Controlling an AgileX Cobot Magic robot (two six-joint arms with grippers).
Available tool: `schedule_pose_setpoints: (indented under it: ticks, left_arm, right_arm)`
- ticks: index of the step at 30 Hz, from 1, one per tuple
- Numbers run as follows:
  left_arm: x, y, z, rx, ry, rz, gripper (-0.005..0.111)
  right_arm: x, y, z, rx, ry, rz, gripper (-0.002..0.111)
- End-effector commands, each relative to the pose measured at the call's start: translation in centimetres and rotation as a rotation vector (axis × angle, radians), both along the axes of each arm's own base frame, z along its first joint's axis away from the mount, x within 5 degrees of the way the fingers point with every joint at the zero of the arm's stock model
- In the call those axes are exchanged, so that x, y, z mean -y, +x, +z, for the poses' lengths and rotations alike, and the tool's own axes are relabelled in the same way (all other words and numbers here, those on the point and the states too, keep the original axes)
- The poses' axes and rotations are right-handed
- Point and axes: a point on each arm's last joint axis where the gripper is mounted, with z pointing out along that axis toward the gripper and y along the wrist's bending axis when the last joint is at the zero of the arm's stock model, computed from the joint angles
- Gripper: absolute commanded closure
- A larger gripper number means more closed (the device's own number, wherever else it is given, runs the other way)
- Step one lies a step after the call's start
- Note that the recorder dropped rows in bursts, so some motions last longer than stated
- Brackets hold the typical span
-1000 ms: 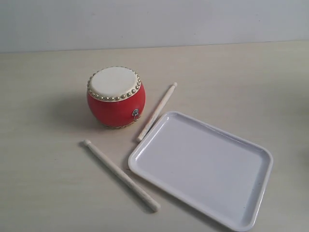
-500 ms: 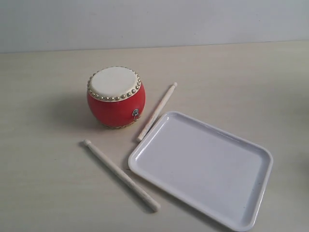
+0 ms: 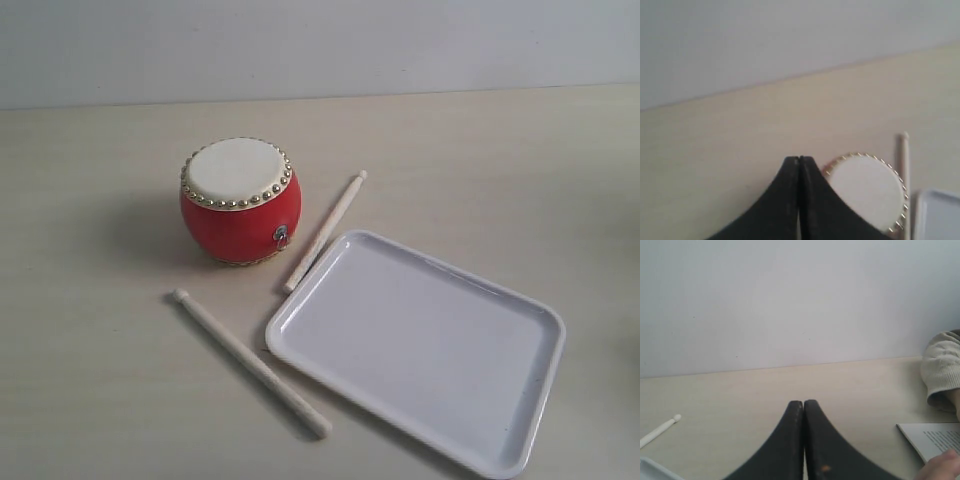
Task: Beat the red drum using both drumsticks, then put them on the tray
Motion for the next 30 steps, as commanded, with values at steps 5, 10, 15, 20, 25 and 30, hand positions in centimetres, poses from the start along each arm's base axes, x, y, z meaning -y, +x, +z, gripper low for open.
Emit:
schedule_pose_setpoints:
  ticks: [5,10,15,20,25,30]
  left_arm:
    - [8.9,3.5,-4.6,-0.375,0.029,-0.31,0.107]
    - [12.9,4.0,-7.0,-0.449,0.062,-0.385,0.107]
    - [16.3,3.6,-8.5,-0.476,0.087,-0.442,0.107]
    - [18.9,3.4,-10.6,-0.502,0.132,-0.46,0.107]
    - [20.6,3.7,-13.2,-0.542,0.156,-0.46,0.107]
    - [21.5,4.8,-15.9,-0.568,0.154,-0.427,0.096]
  right_arm:
    - [0.0,0.0,-0.1,0.007,-0.004,-0.004,0.108]
    - [0.0,0.0,-0.1,0.007,-0.004,-0.004,0.108]
    - [0.0,0.0,-0.1,0.007,-0.004,-0.004,0.108]
    - [0.0,0.0,-0.1,0.007,-0.004,-0.004,0.108]
    - [0.0,0.0,-0.1,0.007,-0.004,-0.004,0.108]
    - [0.0,0.0,-0.1,0.007,-0.004,-0.004,0.108]
